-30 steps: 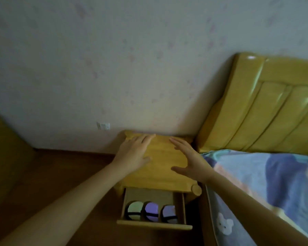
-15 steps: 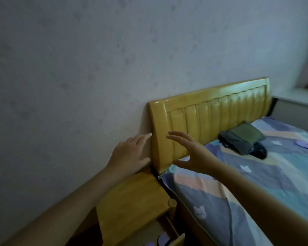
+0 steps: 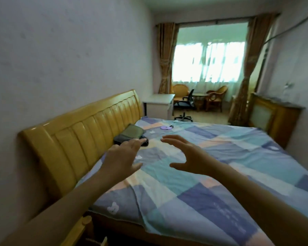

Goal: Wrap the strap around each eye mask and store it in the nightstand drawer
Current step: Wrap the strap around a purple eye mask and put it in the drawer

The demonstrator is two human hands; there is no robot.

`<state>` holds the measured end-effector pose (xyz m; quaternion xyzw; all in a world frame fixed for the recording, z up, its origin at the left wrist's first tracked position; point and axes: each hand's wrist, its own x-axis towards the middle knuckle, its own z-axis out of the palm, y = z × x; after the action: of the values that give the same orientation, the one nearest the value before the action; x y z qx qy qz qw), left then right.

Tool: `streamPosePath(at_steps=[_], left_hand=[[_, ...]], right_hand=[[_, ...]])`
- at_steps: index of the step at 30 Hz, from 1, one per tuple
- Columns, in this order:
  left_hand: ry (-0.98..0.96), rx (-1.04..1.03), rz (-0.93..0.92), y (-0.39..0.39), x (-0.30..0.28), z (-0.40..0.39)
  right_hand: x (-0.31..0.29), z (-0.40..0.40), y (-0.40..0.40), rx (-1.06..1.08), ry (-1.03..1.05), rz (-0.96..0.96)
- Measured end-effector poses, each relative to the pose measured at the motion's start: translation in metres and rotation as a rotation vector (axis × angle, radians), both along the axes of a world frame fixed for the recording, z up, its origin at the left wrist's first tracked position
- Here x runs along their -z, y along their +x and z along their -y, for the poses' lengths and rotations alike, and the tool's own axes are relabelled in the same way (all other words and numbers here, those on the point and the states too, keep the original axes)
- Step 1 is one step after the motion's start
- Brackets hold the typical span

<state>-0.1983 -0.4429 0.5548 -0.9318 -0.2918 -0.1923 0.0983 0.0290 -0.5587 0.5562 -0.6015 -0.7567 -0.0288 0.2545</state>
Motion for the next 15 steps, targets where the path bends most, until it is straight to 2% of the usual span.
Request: streamPosePath(at_steps=[7,10,15], left_hand=[[0.054,0.222,0.048,0.151,-0.007,0.139],[0.016,0.318,0.092,0.212,0.0,0.204],[0.03,0.514,0.029,0.325,0.0,0.291]], right_hand=[[-0.013,0.198,0.123,0.255,0.01,0.031],[-0.012,0.283,0.172,0.349,0.003,0.041],[-0.009,0.407,0.25,0.525,0.011,-0.004]])
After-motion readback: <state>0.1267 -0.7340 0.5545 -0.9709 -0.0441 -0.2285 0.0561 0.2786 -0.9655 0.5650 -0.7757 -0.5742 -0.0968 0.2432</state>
